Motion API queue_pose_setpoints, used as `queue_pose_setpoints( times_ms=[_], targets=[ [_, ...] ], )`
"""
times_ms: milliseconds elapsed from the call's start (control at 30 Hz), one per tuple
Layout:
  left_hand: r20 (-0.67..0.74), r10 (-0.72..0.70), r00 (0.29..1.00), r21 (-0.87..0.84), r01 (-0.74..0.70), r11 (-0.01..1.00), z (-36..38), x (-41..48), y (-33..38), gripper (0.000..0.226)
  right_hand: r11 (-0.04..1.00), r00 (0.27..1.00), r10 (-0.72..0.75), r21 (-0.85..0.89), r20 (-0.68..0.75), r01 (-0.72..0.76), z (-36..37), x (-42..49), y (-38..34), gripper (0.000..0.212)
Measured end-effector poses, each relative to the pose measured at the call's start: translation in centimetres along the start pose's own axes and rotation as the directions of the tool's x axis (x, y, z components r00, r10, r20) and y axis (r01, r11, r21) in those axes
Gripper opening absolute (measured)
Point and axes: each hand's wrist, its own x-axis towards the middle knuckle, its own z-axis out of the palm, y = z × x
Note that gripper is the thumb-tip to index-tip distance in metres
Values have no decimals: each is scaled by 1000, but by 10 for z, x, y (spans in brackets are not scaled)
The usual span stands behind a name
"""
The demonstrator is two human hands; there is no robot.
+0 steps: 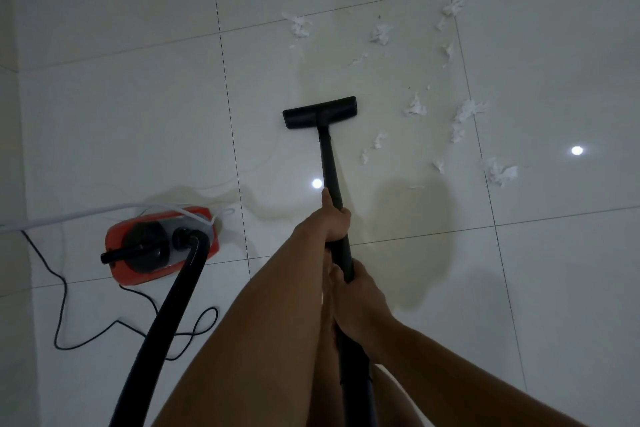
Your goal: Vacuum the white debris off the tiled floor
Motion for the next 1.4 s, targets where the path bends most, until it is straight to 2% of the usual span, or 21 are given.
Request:
queue_pose_setpoints(
  times_ms=[233,533,633,800,967,1067,1267,1333,1400],
  targets=[
    [-3,12,1000,-5,-12,1000,-21,5,6,73,998,999,-42,41,36,40,-20,-27,-40,43],
    [18,7,1000,-14,-7,1000,-69,14,11,74,984,991,-109,152,83,95,-24,-33,-94,35],
    [23,0,1000,-3,0,1000,-87,15,17,74,979,993,-83,193,83,65,-21,-37,-118,29],
    [23,0,1000,-22,1,1000,-113,23,29,74,988,993,-97,125,73,87,-26,-29,-143,32],
    [22,15,1000,-56,-14,998,-128,31,38,74,972,996,-77,224,42,66,-26,-23,-167,34],
    [2,31,1000,-60,-31,998,-139,38,49,74,962,997,-29,273,74,8,-21,-15,-182,30],
    [-14,31,999,-51,-32,998,-166,52,75,75,940,996,-50,341,73,22,-40,3,-213,14],
    [-18,27,999,-48,-28,998,-171,56,82,75,951,996,-54,307,75,28,-46,3,-223,22],
    [-22,26,999,-57,-27,998,-174,58,88,74,948,996,-50,317,76,24,-50,5,-230,10]
  ],
)
